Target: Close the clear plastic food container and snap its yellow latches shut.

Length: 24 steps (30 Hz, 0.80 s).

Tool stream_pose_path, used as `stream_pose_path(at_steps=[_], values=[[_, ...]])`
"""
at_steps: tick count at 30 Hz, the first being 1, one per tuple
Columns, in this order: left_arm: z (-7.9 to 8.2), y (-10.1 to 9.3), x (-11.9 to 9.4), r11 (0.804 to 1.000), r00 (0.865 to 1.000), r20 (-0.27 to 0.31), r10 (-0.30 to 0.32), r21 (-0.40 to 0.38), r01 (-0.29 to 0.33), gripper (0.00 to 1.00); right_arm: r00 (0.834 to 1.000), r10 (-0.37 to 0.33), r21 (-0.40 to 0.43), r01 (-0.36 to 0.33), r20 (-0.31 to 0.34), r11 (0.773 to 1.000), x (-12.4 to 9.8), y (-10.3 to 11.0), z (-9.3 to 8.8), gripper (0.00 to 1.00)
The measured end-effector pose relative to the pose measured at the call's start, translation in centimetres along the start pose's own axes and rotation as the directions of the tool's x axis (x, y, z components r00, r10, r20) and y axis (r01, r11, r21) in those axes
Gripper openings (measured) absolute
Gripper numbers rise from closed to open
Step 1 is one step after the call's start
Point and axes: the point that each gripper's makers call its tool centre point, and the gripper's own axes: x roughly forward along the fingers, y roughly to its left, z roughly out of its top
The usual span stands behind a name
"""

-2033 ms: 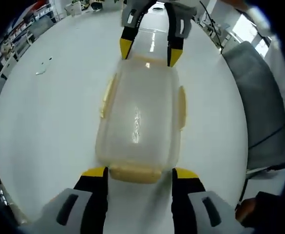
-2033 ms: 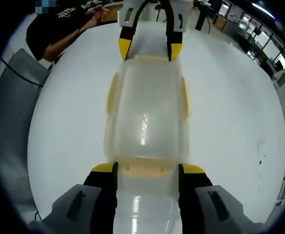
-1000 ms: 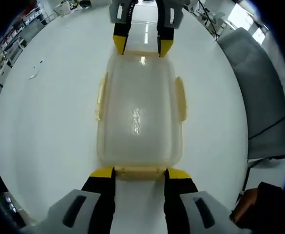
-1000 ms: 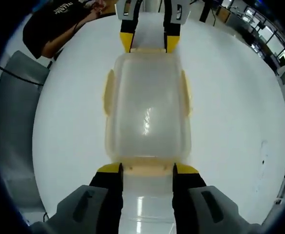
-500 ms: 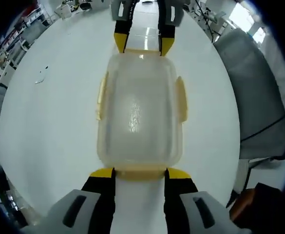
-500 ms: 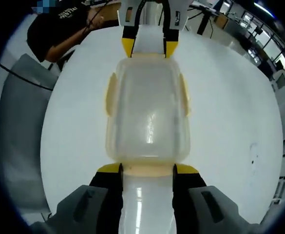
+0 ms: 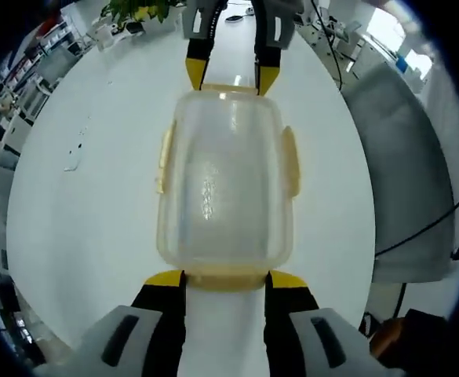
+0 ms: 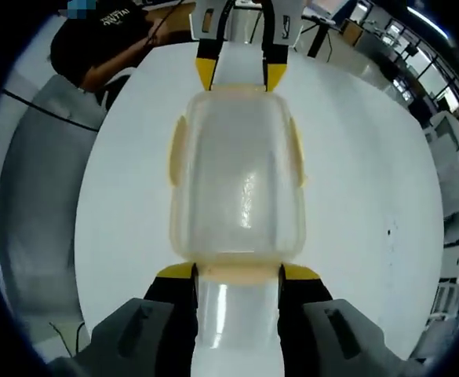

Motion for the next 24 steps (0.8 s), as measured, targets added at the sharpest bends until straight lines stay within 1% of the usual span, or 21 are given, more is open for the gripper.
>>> stream_pose_path(at_steps=[3, 4, 5, 6, 7, 8, 10, 12, 16, 19, 21, 24], values=[[1.3, 0.3, 0.0, 1.0, 1.0, -0.015, 0.007, 0.02, -0.007, 0.33, 1.0, -0.004, 0.013, 0.003, 0.009, 1.0, -0.7, 0.0, -1.0, 0.36], [1.9, 0.5, 0.1, 1.0, 1.0, -0.014, 0.009, 0.019, -0.008, 0.33, 1.0, -0.007, 0.02, 0.007, 0.008, 1.0, -1.0, -0.1, -1.6, 0.36], [2.2, 0.6, 0.1, 1.0, 1.0, -0.012, 0.01, 0.022, -0.009, 0.33, 1.0, -0.014, 0.023, 0.014, 0.006, 1.0, -1.1, -0.2, -2.1, 0.36], [3.0, 0.8, 0.3, 0.999, 1.0, -0.009, 0.016, 0.029, -0.016, 0.33, 1.0, -0.024, 0.024, 0.024, 0.003, 0.999, -1.3, -0.3, -2.6, 0.36], [3.6, 1.0, 0.5, 0.999, 1.0, -0.005, 0.017, 0.033, -0.017, 0.33, 1.0, -0.031, 0.026, 0.031, -0.003, 0.999, -1.6, -0.4, -3.5, 0.36], [4.5, 1.1, 0.8, 0.999, 1.0, 0.001, 0.017, 0.034, -0.017, 0.33, 0.999, -0.036, 0.028, 0.037, -0.007, 0.999, -1.9, -0.5, -4.5, 0.36], [6.1, 1.2, 1.3, 0.999, 1.0, 0.017, 0.007, 0.047, -0.008, 0.33, 0.999, -0.033, 0.047, 0.033, -0.013, 0.998, -2.3, -0.4, -5.7, 0.36], [7.5, 1.4, 2.1, 0.998, 1.0, 0.018, 0.002, 0.062, -0.003, 0.33, 0.999, -0.035, 0.062, 0.036, -0.016, 0.997, -2.6, -0.4, -7.1, 0.36], [10.1, 1.8, 3.1, 0.996, 1.0, 0.022, -0.013, 0.089, 0.011, 0.33, 0.999, -0.035, 0.089, 0.038, -0.035, 0.995, -3.0, -0.3, -9.8, 0.36], [12.2, 2.0, 3.7, 0.994, 0.999, 0.041, -0.029, 0.104, 0.025, 0.33, 0.998, -0.039, 0.11, 0.044, -0.048, 0.993, -3.1, -0.2, -12.1, 0.36], [13.1, 2.1, 4.2, 0.993, 0.998, 0.05, -0.039, 0.11, 0.033, 0.33, 0.998, -0.036, 0.124, 0.042, -0.048, 0.991, -3.2, -0.1, -13.0, 0.36], [14.2, 2.0, 4.8, 0.991, 0.998, 0.045, -0.049, 0.124, 0.043, 0.33, 0.999, -0.029, 0.14, 0.035, -0.045, 0.99, -3.3, 0.1, -14.2, 0.36]])
